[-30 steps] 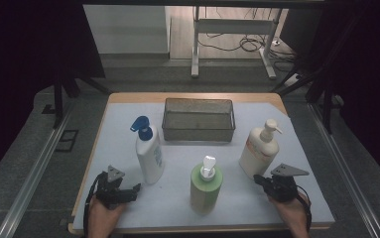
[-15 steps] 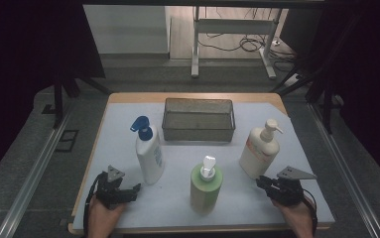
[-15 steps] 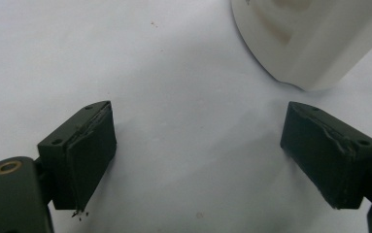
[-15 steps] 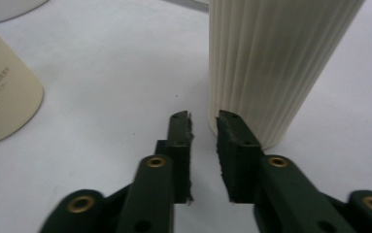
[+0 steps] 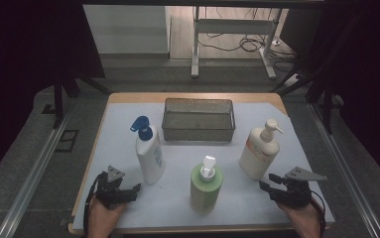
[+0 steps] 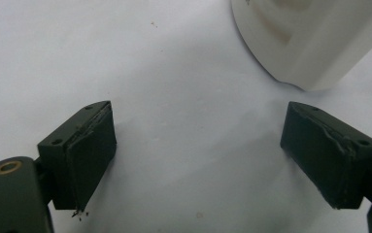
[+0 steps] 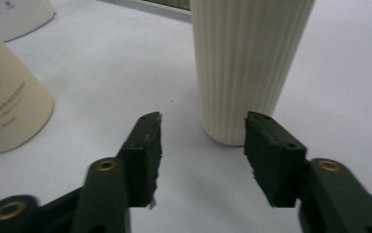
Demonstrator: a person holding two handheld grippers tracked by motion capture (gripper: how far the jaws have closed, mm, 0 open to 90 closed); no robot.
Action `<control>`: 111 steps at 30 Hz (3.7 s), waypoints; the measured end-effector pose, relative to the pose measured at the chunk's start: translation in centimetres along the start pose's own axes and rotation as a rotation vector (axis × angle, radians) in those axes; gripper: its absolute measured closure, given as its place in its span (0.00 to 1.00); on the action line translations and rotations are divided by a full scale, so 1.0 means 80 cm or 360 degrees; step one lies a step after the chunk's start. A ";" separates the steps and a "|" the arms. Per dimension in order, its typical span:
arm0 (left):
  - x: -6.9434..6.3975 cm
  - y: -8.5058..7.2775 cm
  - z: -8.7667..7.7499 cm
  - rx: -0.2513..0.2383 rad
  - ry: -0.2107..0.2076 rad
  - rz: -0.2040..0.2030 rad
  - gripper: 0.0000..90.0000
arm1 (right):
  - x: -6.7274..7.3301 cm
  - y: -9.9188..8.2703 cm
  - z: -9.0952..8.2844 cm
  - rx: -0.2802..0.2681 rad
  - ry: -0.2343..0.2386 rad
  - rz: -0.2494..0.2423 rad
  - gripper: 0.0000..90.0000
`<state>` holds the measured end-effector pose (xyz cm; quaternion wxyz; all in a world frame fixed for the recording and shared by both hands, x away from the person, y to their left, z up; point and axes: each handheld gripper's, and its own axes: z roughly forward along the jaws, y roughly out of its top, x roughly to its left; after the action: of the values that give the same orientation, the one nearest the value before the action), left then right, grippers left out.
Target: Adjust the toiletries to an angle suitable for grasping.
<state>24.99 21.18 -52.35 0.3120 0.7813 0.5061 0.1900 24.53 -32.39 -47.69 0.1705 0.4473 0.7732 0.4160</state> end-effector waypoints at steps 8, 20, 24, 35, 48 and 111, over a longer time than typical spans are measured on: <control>0.000 0.000 0.000 0.0000 0.0000 -0.0001 0.14 | -0.003 0.010 -0.012 -0.0044 -0.0035 0.0006 0.40; 0.000 0.000 0.000 0.0000 0.0000 0.0000 0.14 | -0.007 0.038 -0.019 -0.0072 -0.0092 0.0003 0.30; 0.000 0.000 0.000 0.0000 -0.0001 -0.0001 0.14 | -0.007 0.045 -0.017 -0.0070 -0.0095 0.0000 0.28; 0.000 0.000 0.000 0.0000 -0.0001 -0.0001 0.14 | -0.006 0.075 0.002 -0.0101 -0.0096 -0.0005 0.27; 0.000 0.000 0.000 0.0000 -0.0001 -0.0002 0.14 | -0.002 0.100 0.024 -0.0107 -0.0127 -0.0065 0.30; 0.000 0.000 0.000 0.0002 -0.0004 -0.0006 0.14 | 0.028 0.195 0.021 -0.0100 0.0012 -0.0134 0.41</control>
<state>25.01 21.21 -52.35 0.3125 0.7808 0.5073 0.1882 32.93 -25.75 -36.00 0.1990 0.4073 0.7784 0.4343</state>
